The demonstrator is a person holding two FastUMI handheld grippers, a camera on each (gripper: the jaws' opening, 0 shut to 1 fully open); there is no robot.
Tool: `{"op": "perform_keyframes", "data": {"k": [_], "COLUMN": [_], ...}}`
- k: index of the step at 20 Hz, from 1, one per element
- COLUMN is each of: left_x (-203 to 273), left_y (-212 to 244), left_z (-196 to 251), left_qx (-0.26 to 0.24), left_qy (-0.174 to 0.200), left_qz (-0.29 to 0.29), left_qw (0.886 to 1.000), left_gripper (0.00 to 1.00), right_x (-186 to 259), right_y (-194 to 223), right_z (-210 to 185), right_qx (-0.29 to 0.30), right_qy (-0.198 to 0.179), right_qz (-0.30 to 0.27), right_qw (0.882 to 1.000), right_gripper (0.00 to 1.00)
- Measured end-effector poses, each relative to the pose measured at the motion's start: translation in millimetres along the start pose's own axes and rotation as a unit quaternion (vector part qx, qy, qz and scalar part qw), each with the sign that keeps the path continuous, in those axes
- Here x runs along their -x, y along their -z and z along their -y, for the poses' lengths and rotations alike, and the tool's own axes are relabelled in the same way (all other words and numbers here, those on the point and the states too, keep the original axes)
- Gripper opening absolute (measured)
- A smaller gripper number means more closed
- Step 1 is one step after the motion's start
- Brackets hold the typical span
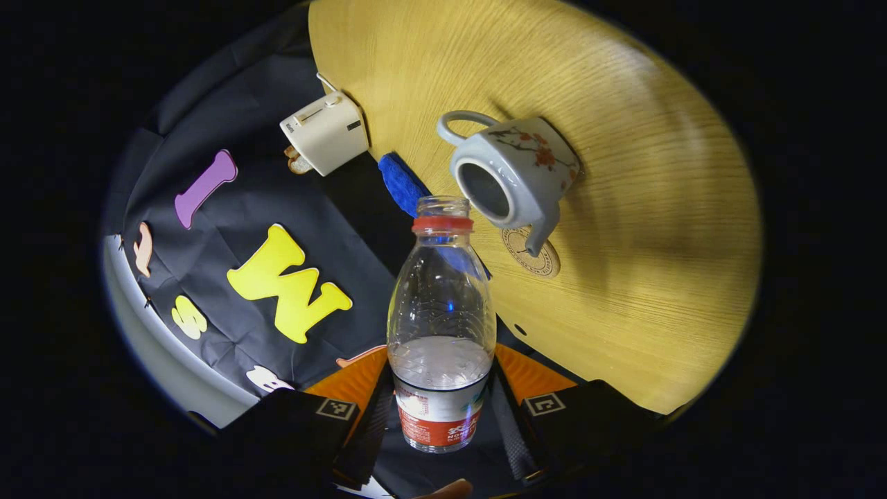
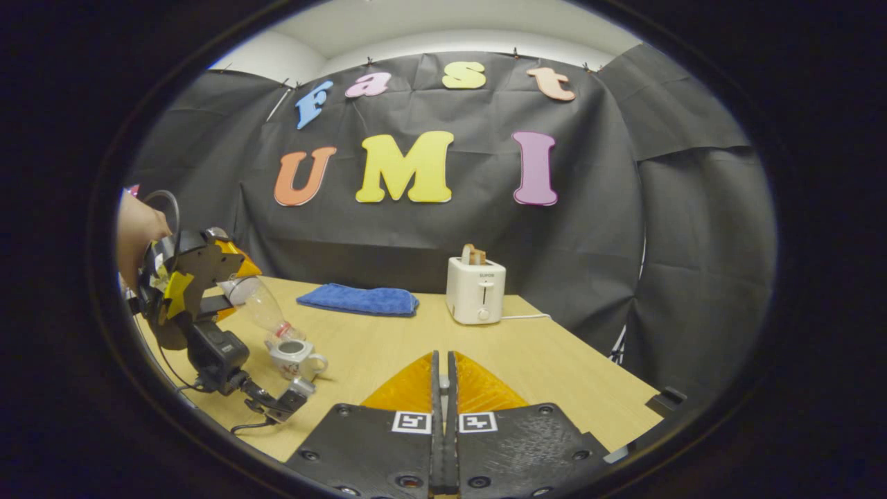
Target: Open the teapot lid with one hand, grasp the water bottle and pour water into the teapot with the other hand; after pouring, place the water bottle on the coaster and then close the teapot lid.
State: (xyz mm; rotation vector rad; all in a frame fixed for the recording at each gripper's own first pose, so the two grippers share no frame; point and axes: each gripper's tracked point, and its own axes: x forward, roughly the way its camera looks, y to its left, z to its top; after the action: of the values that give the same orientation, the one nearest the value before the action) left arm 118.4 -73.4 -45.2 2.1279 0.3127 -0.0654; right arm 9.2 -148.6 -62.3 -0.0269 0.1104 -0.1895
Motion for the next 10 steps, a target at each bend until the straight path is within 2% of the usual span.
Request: {"op": "perform_keyframes", "data": {"k": [3,5,8,10], "left_x": [1.1,2.1,2.8,3.3], "left_y": [-1.6,-5.4,-14.1,-13.5], "left_z": [3.0,6.7,13.8,7.4], "left_qx": [0.118,0.212,0.344,0.426], "left_qy": [-0.003,0.009,0.034,0.027], "left_qz": [0.026,0.047,0.074,0.086], "left_qw": [0.993,0.976,0.935,0.9], "left_gripper": [0.73,0.73,0.73,0.73], "right_x": [3.6,3.7,0.3,-0.3], "right_y": [-5.1,-4.9,-2.1,1.0], "right_z": [-2.9,0.7,-0.6,-4.2], "right_qx": [-0.012,-0.009,-0.011,-0.013], "right_qy": [-0.009,-0.003,-0.002,-0.007], "right_qz": [0.003,0.005,0.002,-0.002], "right_qw": [1.0,1.0,1.0,1.0], "right_gripper": [0.0,0.0,0.0,0.0]}}
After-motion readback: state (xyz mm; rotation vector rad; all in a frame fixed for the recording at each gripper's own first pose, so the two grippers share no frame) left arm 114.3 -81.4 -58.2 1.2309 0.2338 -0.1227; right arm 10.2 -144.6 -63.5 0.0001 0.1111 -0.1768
